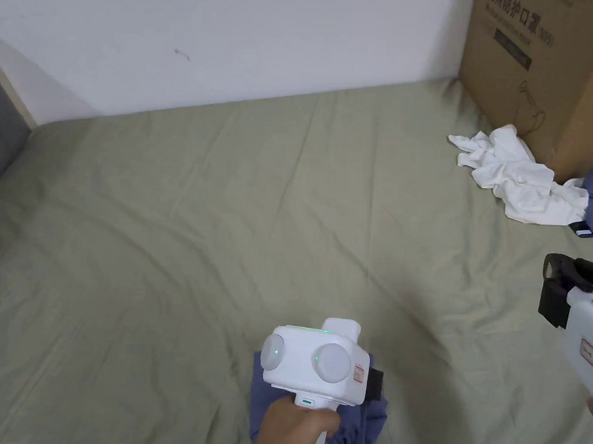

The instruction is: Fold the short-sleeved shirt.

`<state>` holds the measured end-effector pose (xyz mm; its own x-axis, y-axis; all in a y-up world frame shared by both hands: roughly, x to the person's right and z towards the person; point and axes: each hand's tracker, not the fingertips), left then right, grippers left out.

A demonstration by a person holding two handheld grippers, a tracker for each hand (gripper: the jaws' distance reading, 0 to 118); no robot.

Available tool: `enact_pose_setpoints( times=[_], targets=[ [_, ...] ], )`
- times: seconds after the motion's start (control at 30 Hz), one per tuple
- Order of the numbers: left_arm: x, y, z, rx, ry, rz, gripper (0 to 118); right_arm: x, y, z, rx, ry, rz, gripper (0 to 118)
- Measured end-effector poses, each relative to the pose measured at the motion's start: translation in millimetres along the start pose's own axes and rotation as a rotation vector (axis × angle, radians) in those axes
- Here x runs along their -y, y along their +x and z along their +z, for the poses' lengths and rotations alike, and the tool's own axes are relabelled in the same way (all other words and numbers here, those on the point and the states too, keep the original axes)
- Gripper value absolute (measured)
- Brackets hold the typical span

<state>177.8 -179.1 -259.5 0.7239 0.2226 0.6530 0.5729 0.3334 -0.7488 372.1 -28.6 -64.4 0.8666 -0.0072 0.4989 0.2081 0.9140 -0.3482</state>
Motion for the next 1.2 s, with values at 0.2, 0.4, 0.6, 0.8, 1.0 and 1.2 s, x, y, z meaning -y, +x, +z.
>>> enact_pose_setpoints(
  times=[0.2, 0.4, 0.6, 0.8, 1.0, 1.2],
  targets=[
    [-4.6, -9.3, 40.1, 0.207, 0.109, 0.088, 104, -3.1, 0.0, 0.6, 0.002, 0.006, 0.0, 3],
    [3.5, -42.3, 103.2, 0.168, 0.37, 0.111, 118, -10.0, -4.9, 3.9, -0.007, 0.028, -0.001, 3],
    [17.3, -77.3, 106.7, 0.018, 0.472, 0.14, 118, -12.3, -11.0, 6.4, -0.023, 0.037, -0.001, 3],
    [47.3, -83.3, 86.3, -0.077, 0.6, 0.123, 13, -11.0, -12.6, 9.1, -0.029, 0.031, 0.005, 3],
    [64.0, -69.4, 57.8, -0.075, 0.558, 0.074, 5, -9.3, -6.4, 11.0, -0.02, 0.027, 0.005, 3],
    [70.7, -33.4, 23.6, -0.024, 0.462, -0.033, 5, -7.2, 2.6, 11.1, -0.005, 0.02, 0.003, 3]
  ],
)
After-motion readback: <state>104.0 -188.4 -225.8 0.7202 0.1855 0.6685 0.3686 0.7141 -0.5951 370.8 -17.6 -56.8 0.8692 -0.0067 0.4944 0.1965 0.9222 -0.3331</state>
